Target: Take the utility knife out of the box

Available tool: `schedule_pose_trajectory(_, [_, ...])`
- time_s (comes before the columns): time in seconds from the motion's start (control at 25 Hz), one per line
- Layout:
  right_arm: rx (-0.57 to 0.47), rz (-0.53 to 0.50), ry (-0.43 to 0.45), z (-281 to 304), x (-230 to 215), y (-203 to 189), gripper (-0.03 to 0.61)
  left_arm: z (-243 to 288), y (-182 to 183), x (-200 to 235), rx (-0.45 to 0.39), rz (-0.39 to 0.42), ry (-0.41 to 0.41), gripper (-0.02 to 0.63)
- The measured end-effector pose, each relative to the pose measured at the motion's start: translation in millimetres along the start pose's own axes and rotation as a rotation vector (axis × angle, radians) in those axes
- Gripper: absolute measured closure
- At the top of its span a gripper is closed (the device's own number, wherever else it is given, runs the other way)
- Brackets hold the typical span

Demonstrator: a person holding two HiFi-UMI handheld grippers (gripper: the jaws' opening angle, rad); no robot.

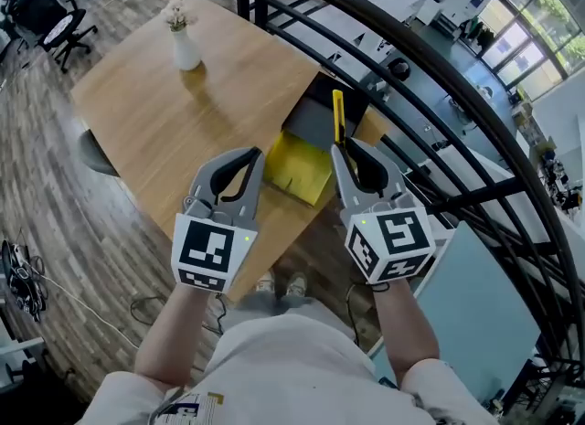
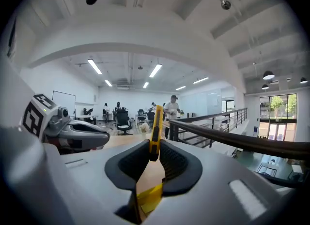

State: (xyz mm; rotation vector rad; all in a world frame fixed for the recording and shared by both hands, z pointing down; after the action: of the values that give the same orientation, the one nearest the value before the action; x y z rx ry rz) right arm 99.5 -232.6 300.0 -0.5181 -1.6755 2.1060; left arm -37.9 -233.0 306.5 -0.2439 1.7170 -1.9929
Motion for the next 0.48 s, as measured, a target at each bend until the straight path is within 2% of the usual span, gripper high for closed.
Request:
schedule_pose_trajectory(0.24, [-0.072, -0.070, -0.001, -47.3, 18.1, 34.1, 0.511, -26.6, 28.4, -8.4, -0.071, 0.015, -0.016, 0.612])
schedule_pose_trajectory(0.48, [-0.058, -0.102, -0.036, -82.6, 25.4, 38.8, 0.511, -48.5, 46.5, -20.6, -0.115, -0.014, -0.012, 0.612])
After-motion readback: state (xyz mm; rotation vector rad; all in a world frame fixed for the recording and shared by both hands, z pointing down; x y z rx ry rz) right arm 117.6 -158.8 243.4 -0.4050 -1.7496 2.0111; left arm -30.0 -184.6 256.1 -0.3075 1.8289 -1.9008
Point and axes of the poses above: the fingertips, and each gripper's own axes: z forward along the fingers, x to its left, y out of its top, the point moved 2 cm from there along -z, backward along the fingers, and after that the axes turned 10 degrees about y, right-handed, at the moved point
